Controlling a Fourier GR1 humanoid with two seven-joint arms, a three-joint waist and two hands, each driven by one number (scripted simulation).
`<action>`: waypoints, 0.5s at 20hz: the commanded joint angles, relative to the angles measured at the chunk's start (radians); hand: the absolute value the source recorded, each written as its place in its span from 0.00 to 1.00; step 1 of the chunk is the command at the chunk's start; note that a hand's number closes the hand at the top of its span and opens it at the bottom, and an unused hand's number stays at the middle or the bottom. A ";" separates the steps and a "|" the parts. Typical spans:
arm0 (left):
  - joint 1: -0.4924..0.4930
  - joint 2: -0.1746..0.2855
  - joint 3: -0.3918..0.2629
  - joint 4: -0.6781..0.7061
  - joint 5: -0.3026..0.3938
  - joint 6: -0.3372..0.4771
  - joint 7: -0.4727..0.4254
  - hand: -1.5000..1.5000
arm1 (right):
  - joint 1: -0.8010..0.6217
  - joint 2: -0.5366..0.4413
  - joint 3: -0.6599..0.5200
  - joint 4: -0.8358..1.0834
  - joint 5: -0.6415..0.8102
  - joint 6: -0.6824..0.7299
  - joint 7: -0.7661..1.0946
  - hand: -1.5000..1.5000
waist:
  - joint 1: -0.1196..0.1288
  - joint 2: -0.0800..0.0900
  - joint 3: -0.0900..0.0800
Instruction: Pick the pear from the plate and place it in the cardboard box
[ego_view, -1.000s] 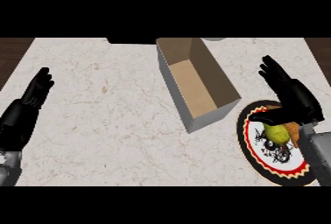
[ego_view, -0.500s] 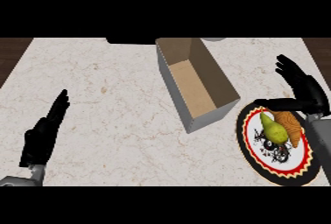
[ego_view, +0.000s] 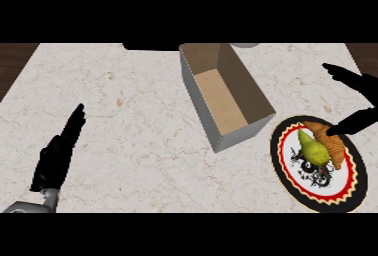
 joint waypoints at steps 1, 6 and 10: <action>0.005 -0.021 -0.010 0.015 -0.014 0.006 -0.025 0.50 | -0.090 -0.084 0.114 0.026 0.094 0.202 0.068 0.00 | 0.009 0.001 -0.002; -0.003 -0.009 0.010 -0.010 -0.008 0.003 0.033 0.50 | -0.124 -0.062 0.232 -0.026 0.157 0.396 0.148 0.00 | -0.012 -0.007 -0.001; 0.043 -0.014 0.031 -0.004 -0.025 -0.005 -0.015 0.50 | -0.139 -0.002 0.216 -0.017 0.170 0.456 0.212 0.00 | -0.023 -0.008 0.000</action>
